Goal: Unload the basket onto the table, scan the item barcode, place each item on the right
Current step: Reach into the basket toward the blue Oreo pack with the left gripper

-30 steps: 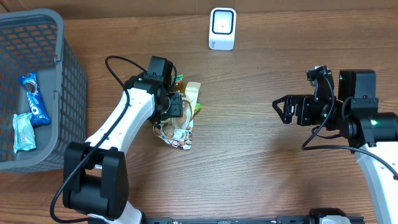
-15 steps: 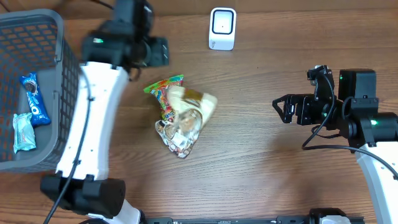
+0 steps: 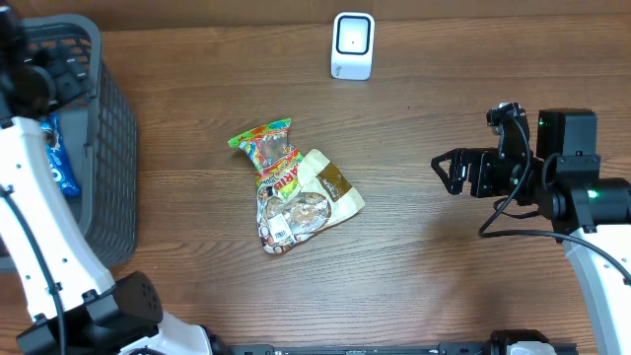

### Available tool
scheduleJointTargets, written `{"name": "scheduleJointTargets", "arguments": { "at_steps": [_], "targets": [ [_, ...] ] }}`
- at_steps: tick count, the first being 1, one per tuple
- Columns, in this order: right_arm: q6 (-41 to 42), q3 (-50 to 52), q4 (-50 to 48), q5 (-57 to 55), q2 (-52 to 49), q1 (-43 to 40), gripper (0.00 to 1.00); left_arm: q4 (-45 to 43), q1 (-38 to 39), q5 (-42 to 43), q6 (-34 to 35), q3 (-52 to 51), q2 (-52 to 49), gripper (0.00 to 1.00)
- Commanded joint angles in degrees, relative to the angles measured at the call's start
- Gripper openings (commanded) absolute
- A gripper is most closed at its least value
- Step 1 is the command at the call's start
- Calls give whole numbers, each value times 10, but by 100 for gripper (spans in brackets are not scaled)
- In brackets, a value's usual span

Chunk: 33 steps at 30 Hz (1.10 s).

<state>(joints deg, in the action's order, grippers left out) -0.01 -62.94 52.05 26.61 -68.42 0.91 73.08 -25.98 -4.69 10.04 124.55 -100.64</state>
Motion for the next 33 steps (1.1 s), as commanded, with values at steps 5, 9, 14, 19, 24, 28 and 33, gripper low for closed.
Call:
{"name": "scheduleJointTargets", "arguments": {
  "at_steps": [5,9,14,19,24,28,33],
  "targets": [
    [-2,-16,-4,5,1,5,100,-34,-78,-21,-76,-30,-42,80],
    [-2,-16,-3,5,1,5,100,-39,-101,-23,-88,-30,-94,81],
    [-2,-16,-1,5,1,5,100,-41,-114,-21,-88,-30,-165,80],
    [-2,-16,1,5,1,5,100,-53,-114,-21,-88,-30,-233,80],
    [-2,-16,1,5,1,5,100,-78,-114,-25,-89,-30,-296,79],
    [0,-16,2,5,1,5,100,-87,-114,-49,-88,-30,-335,79],
    [0,-16,2,5,1,5,100,-88,-116,-63,-88,-30,-376,74]
  ]
}}
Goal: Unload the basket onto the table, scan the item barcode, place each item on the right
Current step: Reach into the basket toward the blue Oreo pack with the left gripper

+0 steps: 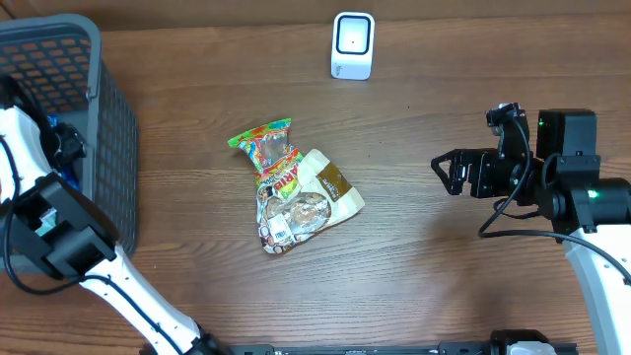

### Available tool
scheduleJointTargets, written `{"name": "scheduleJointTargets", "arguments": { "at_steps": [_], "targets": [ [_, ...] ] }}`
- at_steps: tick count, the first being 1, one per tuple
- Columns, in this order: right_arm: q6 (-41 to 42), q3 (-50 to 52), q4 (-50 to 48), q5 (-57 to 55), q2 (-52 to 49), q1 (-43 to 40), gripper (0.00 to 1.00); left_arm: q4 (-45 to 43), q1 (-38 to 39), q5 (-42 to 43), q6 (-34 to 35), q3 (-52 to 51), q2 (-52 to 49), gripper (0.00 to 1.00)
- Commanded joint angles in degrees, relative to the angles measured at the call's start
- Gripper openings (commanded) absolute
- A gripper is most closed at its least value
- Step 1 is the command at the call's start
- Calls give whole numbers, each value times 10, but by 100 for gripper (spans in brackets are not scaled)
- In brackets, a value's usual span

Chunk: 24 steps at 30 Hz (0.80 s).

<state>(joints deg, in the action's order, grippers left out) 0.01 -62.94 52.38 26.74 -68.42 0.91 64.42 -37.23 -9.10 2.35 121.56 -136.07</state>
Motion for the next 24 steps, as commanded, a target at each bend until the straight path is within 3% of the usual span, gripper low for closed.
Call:
{"name": "scheduleJointTargets", "arguments": {
  "at_steps": [1,4,6,11,24],
  "targets": [
    [0,-16,-1,4,1,5,100,-1,-3,-19,-11,0,-29,73],
    [0,-16,2,4,1,5,100,2,-3,-19,-9,0,-51,71],
    [0,-16,4,4,1,5,100,8,-3,-18,-7,0,-62,58],
    [0,-16,4,3,1,5,100,20,-3,-19,-4,2,-65,6],
    [0,-16,2,3,1,5,100,108,2,23,26,122,25,4]
  ]
}}
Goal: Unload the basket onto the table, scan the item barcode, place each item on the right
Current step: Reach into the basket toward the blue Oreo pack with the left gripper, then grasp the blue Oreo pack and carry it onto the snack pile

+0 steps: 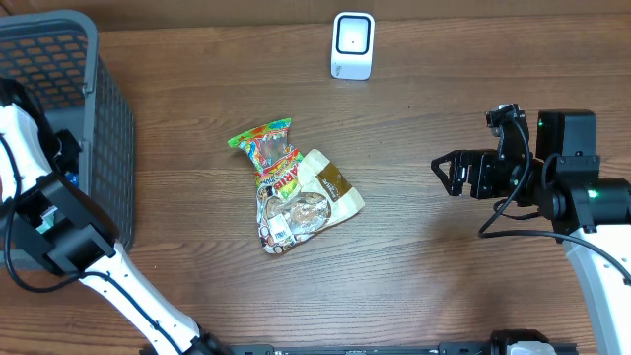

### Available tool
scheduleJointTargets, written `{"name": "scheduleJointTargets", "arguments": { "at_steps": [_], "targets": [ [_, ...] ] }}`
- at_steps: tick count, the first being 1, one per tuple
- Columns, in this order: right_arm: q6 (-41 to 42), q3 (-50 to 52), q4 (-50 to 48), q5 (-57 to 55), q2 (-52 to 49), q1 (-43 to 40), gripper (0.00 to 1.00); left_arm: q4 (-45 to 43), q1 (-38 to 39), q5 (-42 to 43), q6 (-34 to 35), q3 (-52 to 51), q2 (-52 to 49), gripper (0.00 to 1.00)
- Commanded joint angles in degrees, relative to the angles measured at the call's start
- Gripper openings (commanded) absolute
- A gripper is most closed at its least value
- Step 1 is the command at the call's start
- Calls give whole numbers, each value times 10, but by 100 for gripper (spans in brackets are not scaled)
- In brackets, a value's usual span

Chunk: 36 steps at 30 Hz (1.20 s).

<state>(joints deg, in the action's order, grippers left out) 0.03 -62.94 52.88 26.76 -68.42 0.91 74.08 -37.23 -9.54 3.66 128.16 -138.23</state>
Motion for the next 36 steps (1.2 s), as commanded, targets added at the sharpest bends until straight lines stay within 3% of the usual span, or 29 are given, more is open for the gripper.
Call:
{"name": "scheduleJointTargets", "arguments": {
  "at_steps": [1,12,22,28,36],
  "targets": [
    [0,-16,-3,3,1,5,100,20,2,36,13,68,60,4],
    [0,-16,-6,3,1,5,100,78,48,186,-5,127,280,4],
    [-1,-16,-14,3,1,5,100,216,262,179,-16,111,326,4],
    [-1,-16,-23,3,1,5,100,196,378,166,6,-32,322,4],
    [-1,-16,-20,3,1,5,100,26,502,170,-14,-331,322,4]
  ]
}}
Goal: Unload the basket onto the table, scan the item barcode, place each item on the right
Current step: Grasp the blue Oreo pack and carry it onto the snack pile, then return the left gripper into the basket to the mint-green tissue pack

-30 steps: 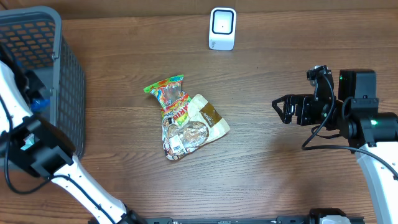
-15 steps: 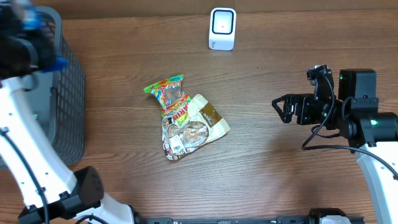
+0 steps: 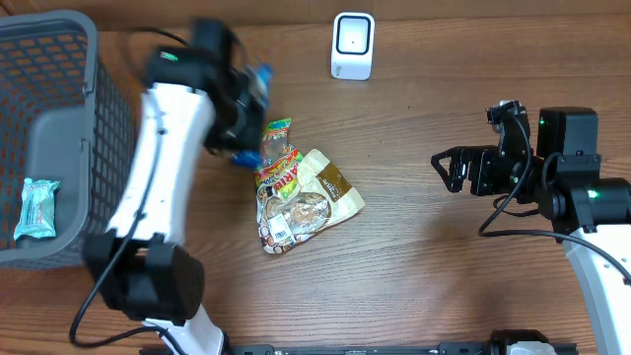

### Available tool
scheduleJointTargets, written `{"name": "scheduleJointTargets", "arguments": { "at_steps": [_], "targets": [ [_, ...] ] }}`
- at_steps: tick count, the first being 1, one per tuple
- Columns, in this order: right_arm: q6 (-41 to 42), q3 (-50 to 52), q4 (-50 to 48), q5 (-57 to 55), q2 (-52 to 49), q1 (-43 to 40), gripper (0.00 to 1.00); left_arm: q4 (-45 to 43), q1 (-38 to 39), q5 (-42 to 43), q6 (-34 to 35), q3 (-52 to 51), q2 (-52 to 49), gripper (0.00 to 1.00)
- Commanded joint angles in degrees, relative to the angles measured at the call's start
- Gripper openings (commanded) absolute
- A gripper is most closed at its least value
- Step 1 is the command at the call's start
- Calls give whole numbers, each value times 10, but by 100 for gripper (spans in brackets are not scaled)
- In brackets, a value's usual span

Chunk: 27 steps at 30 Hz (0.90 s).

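Observation:
The white barcode scanner (image 3: pixel 352 44) stands at the table's far edge. My left gripper (image 3: pixel 246 116) is out over the table left of the scanner, shut on a blue packet (image 3: pixel 260 77) whose ends stick out above and below the fingers. The view is blurred there. Just below it lies a pile of snack packets (image 3: pixel 296 192). My right gripper (image 3: pixel 446 170) hovers open at the right with nothing in it.
A grey mesh basket (image 3: pixel 104 69) fills the left edge. It holds a pale blue packet (image 3: pixel 35 207). The left arm stretches from the near edge up past the basket.
My left gripper was down inside the basket; now it is over the table beside the snack pile, holding the blue packet. The pale blue packet now shows in the basket. The right arm is still.
The left arm reached into the basket, where a blue packet lay against its right wall. At the two following moments the arm sat deeper in the basket, covering the packet. Now that packet is out in the left gripper. The snack pile, scanner and right gripper stayed put.

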<state>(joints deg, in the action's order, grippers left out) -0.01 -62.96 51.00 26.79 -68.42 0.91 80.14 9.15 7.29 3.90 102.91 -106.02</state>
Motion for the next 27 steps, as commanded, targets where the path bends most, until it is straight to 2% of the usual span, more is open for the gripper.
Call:
{"name": "scheduleJointTargets", "arguments": {
  "at_steps": [1,6,8,9,11,13,15,18,22,27],
  "targets": [
    [0,-16,-1,3,1,5,100,-52,48,2,-25,-104,-1,4],
    [0,-16,-1,3,1,5,100,-119,80,-19,-35,-199,-1,5],
    [0,-16,-1,3,1,5,100,-125,80,-19,-35,-209,-1,9],
    [0,-16,-1,3,1,5,100,-125,78,-19,-34,-210,-1,16],
    [0,-16,-1,3,1,5,100,-125,71,-20,-31,-206,0,39],
    [0,-16,-1,3,1,5,100,-125,66,-19,-31,-202,0,49],
    [0,-16,-1,3,1,5,100,-118,61,-19,-31,-187,0,53],
    [0,-16,-1,3,1,5,100,-90,54,-19,-31,-133,0,53],
    [0,-16,-1,3,1,5,100,-36,36,-25,-28,5,0,53],
    [0,-16,4,3,1,5,100,21,-28,-70,9,197,0,61]
  ]
}}
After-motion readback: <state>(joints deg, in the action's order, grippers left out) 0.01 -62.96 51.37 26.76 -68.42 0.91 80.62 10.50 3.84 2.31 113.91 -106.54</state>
